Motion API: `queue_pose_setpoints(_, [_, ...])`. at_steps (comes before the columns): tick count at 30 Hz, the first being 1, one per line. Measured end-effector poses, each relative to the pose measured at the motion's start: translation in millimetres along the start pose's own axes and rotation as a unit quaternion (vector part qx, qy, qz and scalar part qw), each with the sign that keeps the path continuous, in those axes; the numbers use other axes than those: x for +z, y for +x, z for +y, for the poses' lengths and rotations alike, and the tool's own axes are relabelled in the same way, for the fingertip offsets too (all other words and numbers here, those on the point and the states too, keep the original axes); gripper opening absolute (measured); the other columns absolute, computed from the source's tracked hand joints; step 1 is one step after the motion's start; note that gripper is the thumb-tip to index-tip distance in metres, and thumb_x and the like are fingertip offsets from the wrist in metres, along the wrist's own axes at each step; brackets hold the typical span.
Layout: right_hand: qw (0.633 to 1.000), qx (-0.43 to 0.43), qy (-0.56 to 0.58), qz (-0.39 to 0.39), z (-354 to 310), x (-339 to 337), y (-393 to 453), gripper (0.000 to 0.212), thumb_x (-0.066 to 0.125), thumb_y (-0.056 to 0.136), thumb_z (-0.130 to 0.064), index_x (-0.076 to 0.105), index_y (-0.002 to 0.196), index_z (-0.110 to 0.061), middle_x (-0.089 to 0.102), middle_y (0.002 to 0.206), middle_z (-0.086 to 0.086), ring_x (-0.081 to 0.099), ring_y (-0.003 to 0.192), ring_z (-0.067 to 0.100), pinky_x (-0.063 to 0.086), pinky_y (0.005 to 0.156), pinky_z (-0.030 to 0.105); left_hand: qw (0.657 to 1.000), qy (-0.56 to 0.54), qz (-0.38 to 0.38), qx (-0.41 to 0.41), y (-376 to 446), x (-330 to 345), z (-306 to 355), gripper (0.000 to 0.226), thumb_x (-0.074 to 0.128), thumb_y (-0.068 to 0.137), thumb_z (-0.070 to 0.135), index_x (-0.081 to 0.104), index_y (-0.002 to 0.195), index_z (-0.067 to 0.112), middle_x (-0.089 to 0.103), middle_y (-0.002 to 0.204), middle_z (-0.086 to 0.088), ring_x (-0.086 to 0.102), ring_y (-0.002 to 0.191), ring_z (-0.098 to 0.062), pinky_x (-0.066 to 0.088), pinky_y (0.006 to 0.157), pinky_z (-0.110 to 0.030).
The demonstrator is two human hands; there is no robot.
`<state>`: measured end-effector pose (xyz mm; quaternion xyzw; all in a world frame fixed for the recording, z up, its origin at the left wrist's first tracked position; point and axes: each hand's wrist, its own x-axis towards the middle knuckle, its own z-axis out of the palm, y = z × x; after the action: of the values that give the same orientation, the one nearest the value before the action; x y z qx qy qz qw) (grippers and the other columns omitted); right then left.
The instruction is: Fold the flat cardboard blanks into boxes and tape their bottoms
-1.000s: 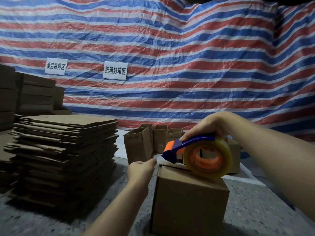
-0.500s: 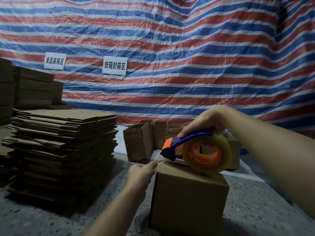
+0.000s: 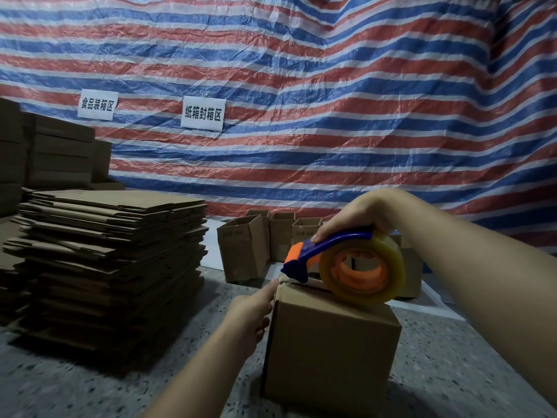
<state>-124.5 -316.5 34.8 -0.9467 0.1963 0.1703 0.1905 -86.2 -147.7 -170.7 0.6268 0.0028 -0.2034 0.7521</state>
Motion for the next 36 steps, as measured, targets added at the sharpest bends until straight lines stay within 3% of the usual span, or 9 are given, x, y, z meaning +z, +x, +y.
queue_pose_setpoints(12, [1.000,0.008,0.001,0.011,0.7,0.6,-1.7,0.059,0.073,0.079,-0.061,0.065,0.115,-0.016,0.077,0.082,0.005,0.073,0.065,0.014,0.058,0.059,0.026,0.996,0.085,-0.019,-0.010,-4.1,-6.1,6.1,0.063,0.062,0.080,0.068,0.062,0.108,0.011,0.056,0.095,-0.004,0.050,0.079,-0.016,0.040,0.071,-0.028])
queue_pose_setpoints(17, [1.000,0.012,0.002,0.011,0.5,1.8,-3.4,0.061,0.073,0.079,-0.061,0.065,0.117,-0.014,0.077,0.083,0.006,0.072,0.065,0.015,0.058,0.059,0.026,0.995,0.085,-0.043,-0.042,-9.3,-9.6,1.6,0.094,0.062,0.068,0.079,0.054,0.128,0.007,0.062,0.113,-0.010,0.060,0.098,-0.021,0.045,0.077,-0.030])
queue_pose_setpoints(19, [1.000,0.012,0.000,0.009,0.3,1.9,-4.5,0.061,0.073,0.078,-0.061,0.064,0.116,-0.015,0.077,0.083,0.005,0.073,0.065,0.015,0.058,0.060,0.026,0.996,0.068,-0.048,-0.026,-8.9,-9.3,0.1,0.085,0.063,0.073,0.075,0.057,0.124,0.008,0.064,0.123,-0.015,0.061,0.112,-0.023,0.048,0.086,-0.031])
queue_pose_setpoints(22, [1.000,0.013,0.001,0.014,-0.3,1.3,-5.9,0.061,0.075,0.077,-0.063,0.064,0.114,-0.015,0.078,0.082,0.005,0.074,0.066,0.016,0.058,0.060,0.026,0.992,0.081,0.013,0.094,-7.8,-9.0,6.7,0.040,0.047,0.093,0.062,0.052,0.089,0.023,0.057,0.088,0.002,0.054,0.078,-0.008,0.040,0.065,-0.024])
queue_pose_setpoints(25, [1.000,0.010,-0.012,0.011,-0.9,0.9,-5.7,0.059,0.073,0.078,-0.064,0.063,0.113,-0.017,0.078,0.080,0.003,0.074,0.065,0.014,0.058,0.060,0.025,0.961,0.122,-0.034,0.248,-9.8,-13.0,15.4,0.019,0.044,0.099,0.051,0.051,0.107,0.035,0.051,0.101,0.019,0.051,0.088,0.007,0.042,0.068,-0.015])
queue_pose_setpoints(27, [1.000,0.006,-0.014,0.011,-0.6,0.3,-4.3,0.059,0.071,0.080,-0.064,0.063,0.114,-0.017,0.077,0.079,0.003,0.074,0.065,0.014,0.058,0.060,0.025,0.930,0.200,-0.111,0.287,-13.3,-13.2,13.8,0.032,0.047,0.100,0.045,0.047,0.131,0.038,0.046,0.127,0.020,0.049,0.113,0.006,0.043,0.095,-0.018])
queue_pose_setpoints(30, [1.000,0.010,-0.011,0.006,-0.9,-0.1,-3.8,0.059,0.070,0.081,-0.064,0.062,0.116,-0.017,0.077,0.079,0.003,0.073,0.064,0.014,0.058,0.059,0.025,0.893,0.278,-0.155,0.318,-19.8,-5.0,5.2,0.031,0.045,0.102,0.038,0.039,0.125,0.058,0.037,0.137,0.025,0.041,0.120,0.009,0.037,0.101,-0.022])
queue_pose_setpoints(33, [1.000,0.010,-0.016,0.011,-0.7,0.2,-2.7,0.061,0.071,0.080,-0.065,0.062,0.118,-0.018,0.077,0.079,0.004,0.074,0.066,0.014,0.059,0.061,0.026,0.854,0.372,-0.074,0.356,-18.0,-1.7,-0.7,0.042,0.033,0.102,0.045,0.032,0.143,0.054,0.030,0.155,0.020,0.028,0.140,-0.001,0.029,0.116,-0.037])
queue_pose_setpoints(36, [1.000,0.005,-0.018,0.011,-2.0,0.1,-1.8,0.064,0.073,0.079,-0.064,0.062,0.121,-0.017,0.077,0.092,0.007,0.072,0.080,0.018,0.059,0.069,0.029,0.754,0.541,0.009,0.371,-13.3,-5.9,1.6,0.062,0.015,0.095,0.058,0.016,0.154,0.042,0.015,0.163,0.014,0.009,0.150,-0.007,0.012,0.123,-0.044])
